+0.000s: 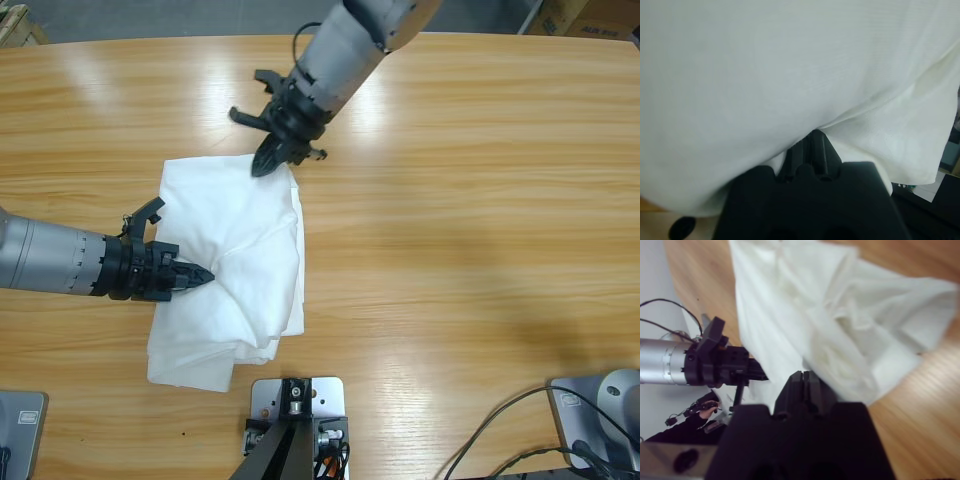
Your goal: Fold clothes
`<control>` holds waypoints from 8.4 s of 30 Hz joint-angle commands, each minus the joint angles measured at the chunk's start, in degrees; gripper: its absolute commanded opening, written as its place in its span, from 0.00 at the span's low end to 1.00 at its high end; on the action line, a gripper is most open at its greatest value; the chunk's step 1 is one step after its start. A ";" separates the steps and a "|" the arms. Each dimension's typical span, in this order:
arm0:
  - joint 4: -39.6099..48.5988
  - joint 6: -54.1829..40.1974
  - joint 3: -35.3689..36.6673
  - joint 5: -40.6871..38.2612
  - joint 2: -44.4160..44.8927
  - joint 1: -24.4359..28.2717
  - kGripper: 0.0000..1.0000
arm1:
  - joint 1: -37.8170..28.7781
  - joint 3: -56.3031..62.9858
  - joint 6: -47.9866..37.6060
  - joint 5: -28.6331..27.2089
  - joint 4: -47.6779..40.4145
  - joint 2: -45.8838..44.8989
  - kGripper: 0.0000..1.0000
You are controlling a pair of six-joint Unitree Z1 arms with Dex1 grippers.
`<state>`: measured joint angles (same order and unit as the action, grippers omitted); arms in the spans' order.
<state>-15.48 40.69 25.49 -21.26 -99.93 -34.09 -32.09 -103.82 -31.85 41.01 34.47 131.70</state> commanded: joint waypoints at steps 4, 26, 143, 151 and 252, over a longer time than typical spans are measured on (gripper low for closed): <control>0.61 0.53 -1.06 1.48 -6.59 -0.53 0.00 | 1.33 0.30 10.95 -1.97 4.26 2.73 0.00; 1.35 -0.33 -4.59 4.56 -2.73 -1.06 0.00 | -12.82 0.30 55.99 -24.52 10.78 -4.51 0.00; 47.17 -82.82 41.22 24.07 -19.42 -19.13 0.97 | -15.02 59.73 19.25 -29.67 -19.79 -45.87 0.74; 53.78 -81.56 42.24 24.69 3.43 -18.17 0.97 | -15.02 60.67 18.81 -29.51 -19.23 -49.31 0.90; 58.18 -28.47 18.98 20.20 54.65 25.78 0.97 | -12.00 64.11 19.21 -53.09 -5.57 -82.57 1.00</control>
<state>36.49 10.30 44.61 0.05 -52.07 -7.90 -46.56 -40.59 -14.15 -9.34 27.83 52.61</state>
